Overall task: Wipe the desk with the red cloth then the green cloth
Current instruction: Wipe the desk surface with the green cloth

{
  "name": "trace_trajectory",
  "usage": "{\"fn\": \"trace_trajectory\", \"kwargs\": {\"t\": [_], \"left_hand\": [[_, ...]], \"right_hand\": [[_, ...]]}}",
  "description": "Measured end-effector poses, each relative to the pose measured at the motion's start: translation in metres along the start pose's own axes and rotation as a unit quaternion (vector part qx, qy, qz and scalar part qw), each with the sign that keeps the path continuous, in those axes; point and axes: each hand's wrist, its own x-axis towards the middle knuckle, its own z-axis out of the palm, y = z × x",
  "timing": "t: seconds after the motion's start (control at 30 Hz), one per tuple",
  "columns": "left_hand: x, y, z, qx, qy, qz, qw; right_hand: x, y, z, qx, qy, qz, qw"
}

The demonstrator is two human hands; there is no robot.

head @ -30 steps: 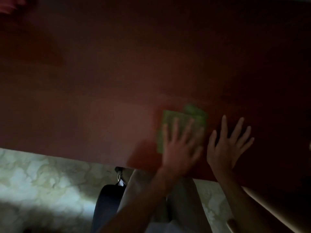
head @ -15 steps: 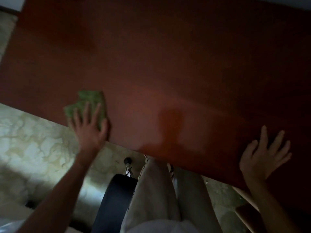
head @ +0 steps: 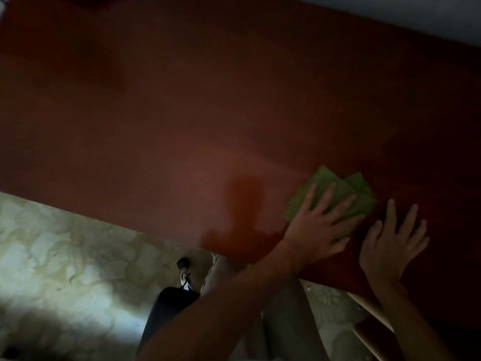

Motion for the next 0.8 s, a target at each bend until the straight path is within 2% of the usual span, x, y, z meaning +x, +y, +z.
{"fn": "trace_trajectory", "kwargs": {"t": [0.07, 0.2, 0.33, 0.4, 0.47, 0.53, 0.57, 0.63, 0.67, 0.8], "left_hand": [[0.002, -0.018, 0.002, 0.014, 0.027, 0.013, 0.999], [-0.06, -0.116, -0.003, -0.026, 0.109, -0.172, 0.979], [-0.185, -0.224, -0.005, 0.011, 0.113, -0.308, 0.944], [-0.247, -0.275, -0.005, 0.007, 0.106, -0.414, 0.904], [-0.295, -0.311, -0.008, -0.028, 0.111, -0.535, 0.837], [-0.317, -0.327, -0.008, -0.071, 0.126, -0.609, 0.78], [-0.318, -0.328, -0.007, -0.081, 0.132, -0.625, 0.765], [-0.303, -0.321, -0.007, -0.074, 0.127, -0.622, 0.769], [-0.291, -0.313, -0.007, -0.065, 0.116, -0.604, 0.785], [-0.228, -0.254, -0.005, -0.003, 0.089, -0.45, 0.888]], "right_hand": [[0.001, 0.001, 0.0, -0.003, -0.005, -0.001, 1.0], [-0.003, -0.007, -0.003, 0.018, -0.01, -0.005, 1.0], [-0.026, -0.055, -0.001, 0.033, -0.012, -0.082, 0.996], [-0.039, -0.089, 0.005, 0.034, -0.028, -0.123, 0.991], [-0.051, -0.126, 0.012, 0.034, -0.047, -0.165, 0.985], [-0.06, -0.163, 0.019, 0.03, -0.063, -0.199, 0.978], [-0.064, -0.182, 0.023, 0.024, -0.07, -0.215, 0.974], [-0.069, -0.218, 0.029, 0.005, -0.08, -0.246, 0.966], [-0.071, -0.235, 0.033, -0.004, -0.085, -0.262, 0.961], [-0.08, -0.28, 0.044, -0.024, -0.087, -0.285, 0.954]]}}
